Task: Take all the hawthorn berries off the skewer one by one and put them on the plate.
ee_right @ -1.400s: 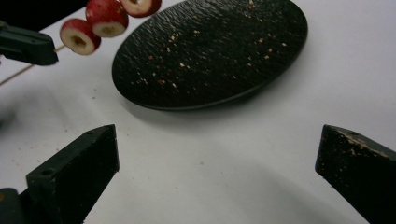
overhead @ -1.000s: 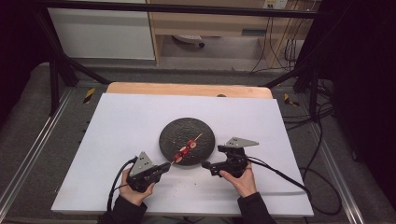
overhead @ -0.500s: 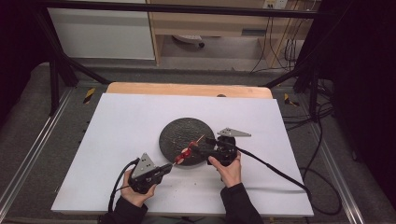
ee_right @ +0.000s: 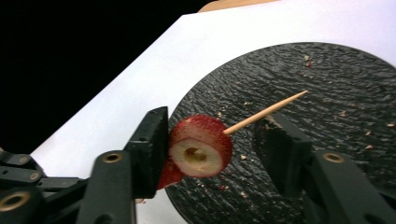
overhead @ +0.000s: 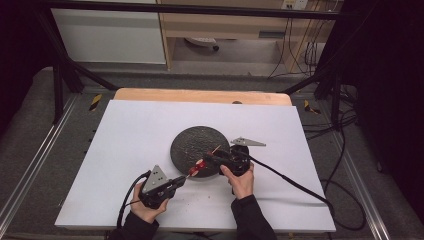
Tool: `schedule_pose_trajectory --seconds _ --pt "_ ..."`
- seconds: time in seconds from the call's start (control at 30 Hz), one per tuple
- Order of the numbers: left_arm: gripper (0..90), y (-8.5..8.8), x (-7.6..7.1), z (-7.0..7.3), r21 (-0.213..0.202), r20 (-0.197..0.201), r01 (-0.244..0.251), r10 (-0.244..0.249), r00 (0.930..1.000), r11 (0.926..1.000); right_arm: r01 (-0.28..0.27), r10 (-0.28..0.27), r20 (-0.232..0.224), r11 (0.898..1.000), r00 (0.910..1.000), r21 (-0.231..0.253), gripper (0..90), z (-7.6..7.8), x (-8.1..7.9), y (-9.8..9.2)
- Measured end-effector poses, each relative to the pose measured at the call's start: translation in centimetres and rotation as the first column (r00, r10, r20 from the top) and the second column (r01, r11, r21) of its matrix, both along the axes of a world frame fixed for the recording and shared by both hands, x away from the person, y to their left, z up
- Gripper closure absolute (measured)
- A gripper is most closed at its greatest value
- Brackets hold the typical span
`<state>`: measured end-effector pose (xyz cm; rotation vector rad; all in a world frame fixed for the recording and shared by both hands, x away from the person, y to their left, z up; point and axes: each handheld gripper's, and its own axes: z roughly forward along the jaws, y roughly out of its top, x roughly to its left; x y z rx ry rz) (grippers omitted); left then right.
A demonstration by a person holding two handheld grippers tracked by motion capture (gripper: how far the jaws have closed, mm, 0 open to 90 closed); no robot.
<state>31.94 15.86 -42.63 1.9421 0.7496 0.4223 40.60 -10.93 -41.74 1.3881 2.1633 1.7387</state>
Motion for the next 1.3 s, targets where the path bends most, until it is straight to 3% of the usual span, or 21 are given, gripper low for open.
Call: schedule_pose_trajectory --seconds 0.23,0.73,1.3 --pt "88.4 0.1 0.0 0.0 -0.002 0.000 -0.006 0.006 1.0000 1.0000 -0.012 0.013 -0.026 0.999 0.9996 0.031 55.7 0.1 0.0 0.0" --pt "88.5 0.1 -0.3 0.6 -0.027 0.038 -0.005 0.006 0.9993 0.9996 -0.022 0.024 -0.019 0.996 0.9995 0.090 58.7 1.0 0.1 -0.4" --pt "88.6 0.2 -0.5 1.0 -0.038 0.051 -0.005 0.006 0.9987 0.9993 0.010 -0.009 -0.010 0.995 0.9999 0.100 59.6 1.9 0.5 -1.0"
